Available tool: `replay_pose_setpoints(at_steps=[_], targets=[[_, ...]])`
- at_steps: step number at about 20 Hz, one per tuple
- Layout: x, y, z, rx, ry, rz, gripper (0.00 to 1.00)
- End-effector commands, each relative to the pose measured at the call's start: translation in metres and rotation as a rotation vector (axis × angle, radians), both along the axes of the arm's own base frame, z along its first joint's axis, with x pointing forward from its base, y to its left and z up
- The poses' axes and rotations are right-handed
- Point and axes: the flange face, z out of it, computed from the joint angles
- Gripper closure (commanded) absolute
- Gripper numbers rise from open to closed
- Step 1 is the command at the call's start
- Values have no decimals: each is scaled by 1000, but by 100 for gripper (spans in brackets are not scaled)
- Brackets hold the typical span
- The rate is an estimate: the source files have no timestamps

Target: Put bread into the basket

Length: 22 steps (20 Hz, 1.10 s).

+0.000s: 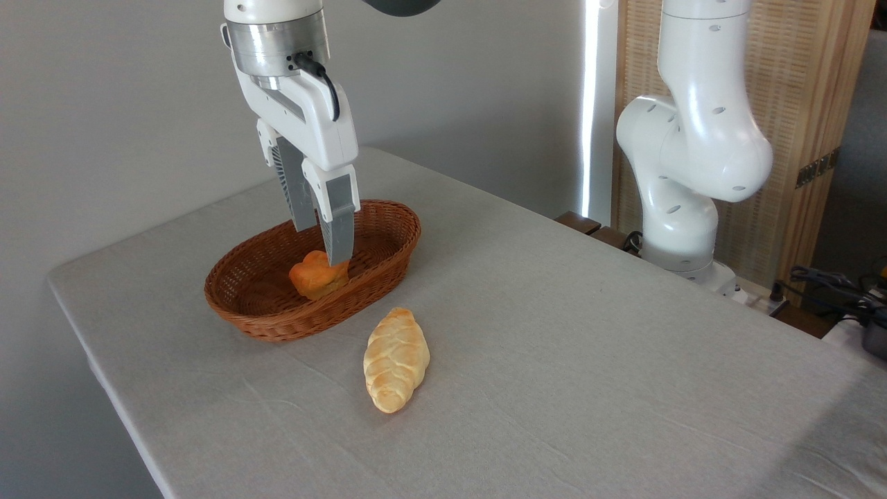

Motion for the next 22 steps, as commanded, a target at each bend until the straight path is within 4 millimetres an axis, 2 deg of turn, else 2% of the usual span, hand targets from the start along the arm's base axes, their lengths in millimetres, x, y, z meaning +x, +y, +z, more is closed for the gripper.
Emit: replay_pose_setpoints(at_steps=[1,18,22], targets=[[0,2,5,-11,14,15,0],[-1,8,10,-9,7,24,0],[-2,16,-16,-1,53,33,0]])
